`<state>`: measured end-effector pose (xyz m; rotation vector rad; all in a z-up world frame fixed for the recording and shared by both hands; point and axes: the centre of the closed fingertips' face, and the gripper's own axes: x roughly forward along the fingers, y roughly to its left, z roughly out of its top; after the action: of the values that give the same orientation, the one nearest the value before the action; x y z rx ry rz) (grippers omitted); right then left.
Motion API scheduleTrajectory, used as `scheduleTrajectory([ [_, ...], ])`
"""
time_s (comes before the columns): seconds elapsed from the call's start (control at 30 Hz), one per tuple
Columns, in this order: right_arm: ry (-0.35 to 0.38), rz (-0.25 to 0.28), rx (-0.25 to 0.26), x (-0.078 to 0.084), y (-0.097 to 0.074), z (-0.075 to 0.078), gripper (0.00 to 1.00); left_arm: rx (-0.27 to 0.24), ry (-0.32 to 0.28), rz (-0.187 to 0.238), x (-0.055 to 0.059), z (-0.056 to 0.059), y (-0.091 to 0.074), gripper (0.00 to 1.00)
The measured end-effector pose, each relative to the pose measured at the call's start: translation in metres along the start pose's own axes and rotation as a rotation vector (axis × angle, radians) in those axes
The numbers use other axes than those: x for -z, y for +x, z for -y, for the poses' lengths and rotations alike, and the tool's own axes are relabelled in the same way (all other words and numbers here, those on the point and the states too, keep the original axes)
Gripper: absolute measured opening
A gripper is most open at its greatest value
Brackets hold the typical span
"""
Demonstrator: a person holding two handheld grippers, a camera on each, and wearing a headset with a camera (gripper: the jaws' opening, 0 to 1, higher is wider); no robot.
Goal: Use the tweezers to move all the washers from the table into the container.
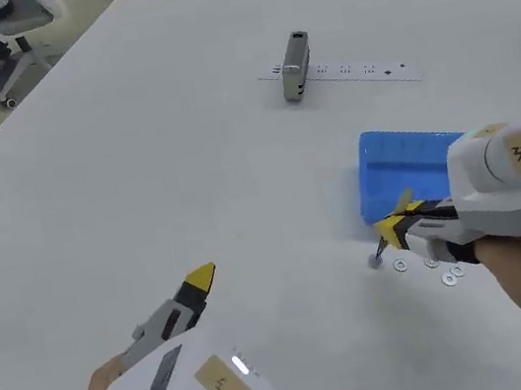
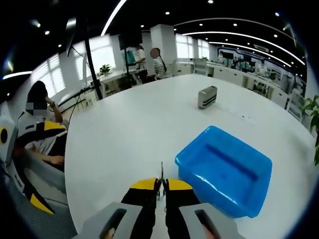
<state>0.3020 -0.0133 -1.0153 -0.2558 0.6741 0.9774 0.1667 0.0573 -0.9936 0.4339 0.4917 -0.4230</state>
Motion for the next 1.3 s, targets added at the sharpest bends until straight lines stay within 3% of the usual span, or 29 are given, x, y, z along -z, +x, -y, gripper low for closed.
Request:
scheduleTrajectory([
  [0.13,-0.042,-0.018,0.011,-0.004,-0.007,0.000,0.01,-0.017,0.001,0.000,0.000,-0.003,-0.001,0.99],
  [0.7,-0.009,0.032,-0.011,-0.031,-0.029,-0.004,0.01,-0.021,0.004,-0.013,0.001,-0.003,-0.001,0.99],
  [1.2,-0.094,0.028,0.011,-0.040,-0.039,0.002,0.01,-0.043,-0.005,-0.022,0.001,-0.007,-0.001,0.99],
  [1.3,-0.093,0.044,0.012,-0.044,-0.041,0.004,0.01,-0.077,-0.003,-0.035,0.003,-0.013,-0.002,0.99],
])
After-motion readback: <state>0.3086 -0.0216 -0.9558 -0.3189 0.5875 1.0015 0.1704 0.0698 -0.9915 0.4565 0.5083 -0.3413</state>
